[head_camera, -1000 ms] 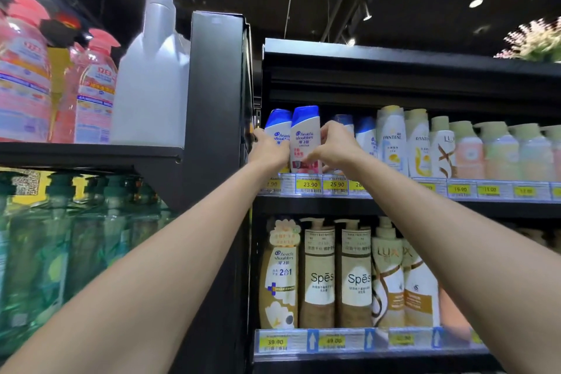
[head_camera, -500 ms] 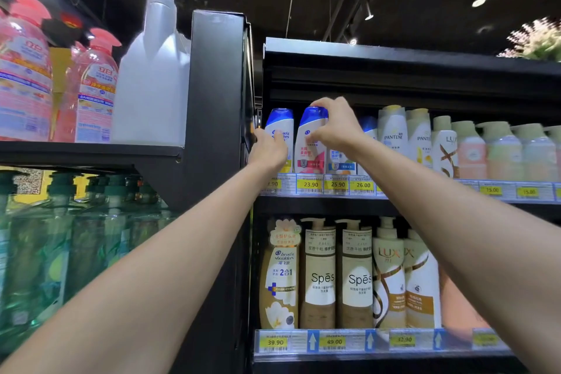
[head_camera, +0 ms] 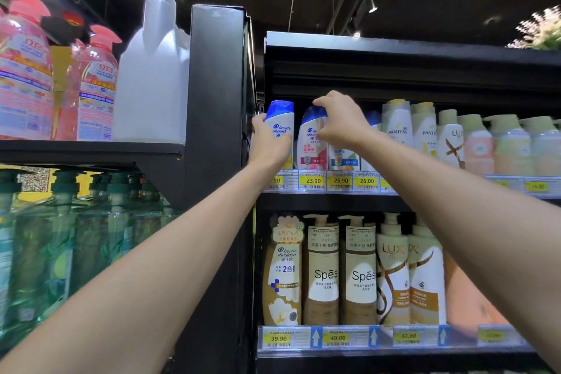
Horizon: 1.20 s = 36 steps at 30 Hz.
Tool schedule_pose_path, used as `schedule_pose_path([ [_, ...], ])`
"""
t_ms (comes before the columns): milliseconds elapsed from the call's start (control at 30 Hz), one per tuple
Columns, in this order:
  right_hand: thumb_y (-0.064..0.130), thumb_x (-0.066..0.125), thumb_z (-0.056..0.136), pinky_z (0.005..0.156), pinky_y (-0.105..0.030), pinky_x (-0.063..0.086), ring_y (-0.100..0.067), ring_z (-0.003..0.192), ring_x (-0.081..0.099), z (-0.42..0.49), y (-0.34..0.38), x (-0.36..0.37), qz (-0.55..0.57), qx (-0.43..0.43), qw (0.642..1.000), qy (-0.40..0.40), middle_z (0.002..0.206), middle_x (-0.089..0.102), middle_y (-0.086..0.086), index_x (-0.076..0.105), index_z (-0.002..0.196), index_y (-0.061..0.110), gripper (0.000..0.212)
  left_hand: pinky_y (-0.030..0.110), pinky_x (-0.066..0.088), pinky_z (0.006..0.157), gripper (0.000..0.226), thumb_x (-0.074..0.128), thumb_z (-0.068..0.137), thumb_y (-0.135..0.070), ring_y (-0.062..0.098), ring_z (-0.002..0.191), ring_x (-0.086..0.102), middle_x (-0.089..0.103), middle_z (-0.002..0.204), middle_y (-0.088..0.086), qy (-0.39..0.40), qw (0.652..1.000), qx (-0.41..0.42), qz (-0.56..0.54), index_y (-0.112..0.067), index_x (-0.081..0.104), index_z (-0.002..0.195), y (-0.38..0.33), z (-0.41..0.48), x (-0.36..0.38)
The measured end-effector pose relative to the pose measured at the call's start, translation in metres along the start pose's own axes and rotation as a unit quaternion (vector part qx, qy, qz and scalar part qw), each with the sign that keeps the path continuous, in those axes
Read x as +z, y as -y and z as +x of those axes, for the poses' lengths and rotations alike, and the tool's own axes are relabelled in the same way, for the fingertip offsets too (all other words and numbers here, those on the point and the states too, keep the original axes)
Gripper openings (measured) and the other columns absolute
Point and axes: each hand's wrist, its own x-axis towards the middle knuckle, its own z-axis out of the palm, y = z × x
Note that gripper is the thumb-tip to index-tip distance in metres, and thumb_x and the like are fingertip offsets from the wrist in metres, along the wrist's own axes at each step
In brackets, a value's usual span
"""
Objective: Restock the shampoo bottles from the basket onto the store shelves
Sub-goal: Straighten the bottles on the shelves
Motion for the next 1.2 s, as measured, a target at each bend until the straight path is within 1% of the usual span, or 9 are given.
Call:
schedule_pose_path([
  [167,0.000,0.066,0.074,0.095,-0.041,0.047,-0.028,0.122,0.046,-0.006,-0.003,0.009,-0.006,-0.012,1.000,-0.014,0.130,0.052,-0.006,0.053,0.136,0.011,0.064,0.019,0.045,0.061,0.060,0.063,0.093,-0.015,0.010,0.089,0.055,0.050,0.118,0.003,0.011,0.999,0.032,0.006,-0.019,0.029,0.143,-0.001,-0.002,0.000],
  [333,-0.004,0.066,0.076,0.097,-0.036,0.047,-0.025,0.124,0.048,-0.010,-0.001,0.010,0.014,-0.013,0.999,-0.034,0.133,0.051,-0.005,0.052,0.136,0.011,0.064,0.020,0.039,0.057,0.057,0.061,0.092,-0.014,0.010,0.081,0.052,0.052,0.117,0.008,0.023,0.999,-0.011,0.030,-0.014,0.029,0.140,-0.004,-0.001,-0.001],
  [433,-0.005,0.065,0.076,0.097,-0.036,0.047,-0.024,0.125,0.048,-0.012,0.000,0.010,0.031,-0.004,0.999,-0.040,0.136,0.050,-0.005,0.049,0.139,0.012,0.067,0.022,0.039,0.056,0.056,0.060,0.090,-0.013,0.013,0.085,0.053,0.052,0.115,0.009,0.025,0.998,-0.025,0.045,-0.012,0.030,0.137,-0.003,-0.003,-0.001],
  [633,-0.005,0.063,0.076,0.097,-0.030,0.047,-0.020,0.123,0.051,-0.023,-0.004,0.015,0.079,0.008,0.994,-0.074,0.137,0.049,-0.002,0.048,0.141,0.012,0.069,0.034,0.050,0.079,0.069,0.064,0.087,-0.015,0.021,0.100,0.051,0.042,0.124,0.007,0.020,0.997,-0.017,0.071,-0.014,0.023,0.142,-0.004,-0.005,0.000],
  [767,-0.005,0.061,0.076,0.100,-0.030,0.047,-0.017,0.120,0.053,-0.039,-0.008,0.011,0.128,-0.009,0.982,-0.139,0.133,0.053,-0.003,0.052,0.137,0.011,0.063,0.039,0.048,0.091,0.084,0.064,0.086,-0.015,0.028,0.115,0.049,0.030,0.142,0.009,0.016,0.994,0.033,0.104,-0.016,0.014,0.153,0.002,-0.003,0.002],
  [867,-0.005,0.063,0.076,0.098,-0.028,0.049,-0.013,0.114,0.054,-0.052,-0.019,0.003,0.149,-0.015,0.974,-0.172,0.131,0.054,-0.002,0.052,0.136,0.013,0.063,0.043,0.042,0.103,0.088,0.063,0.082,-0.012,0.029,0.129,0.037,0.023,0.148,0.010,-0.003,0.985,0.104,0.140,-0.016,0.013,0.154,0.005,-0.004,0.004],
  [1033,0.000,0.065,0.076,0.098,-0.032,0.047,-0.019,0.115,0.053,-0.078,-0.056,-0.020,0.136,0.037,0.973,-0.182,0.130,0.053,-0.004,0.053,0.134,0.012,0.061,0.042,0.038,0.104,0.086,0.062,0.083,-0.009,0.027,0.143,0.021,0.013,0.157,0.007,-0.024,0.959,0.187,0.211,-0.012,0.015,0.155,0.004,-0.016,0.001],
  [1133,0.002,0.067,0.076,0.097,-0.032,0.045,-0.022,0.117,0.053,-0.089,-0.087,-0.038,0.105,0.087,0.973,-0.185,0.133,0.051,-0.007,0.051,0.135,0.012,0.061,0.049,0.027,0.117,0.081,0.064,0.084,-0.016,0.030,0.145,0.020,0.018,0.157,0.013,-0.033,0.925,0.247,0.286,-0.010,0.022,0.154,0.002,-0.025,-0.002],
  [1200,0.006,0.070,0.076,0.100,-0.032,0.042,-0.023,0.121,0.051,-0.097,-0.107,-0.049,0.088,0.125,0.971,-0.185,0.136,0.050,-0.007,0.050,0.135,0.012,0.063,0.055,0.020,0.119,0.078,0.066,0.084,-0.021,0.030,0.144,0.023,0.024,0.155,0.013,-0.035,0.895,0.293,0.336,-0.012,0.028,0.152,-0.002,-0.029,-0.001],
])
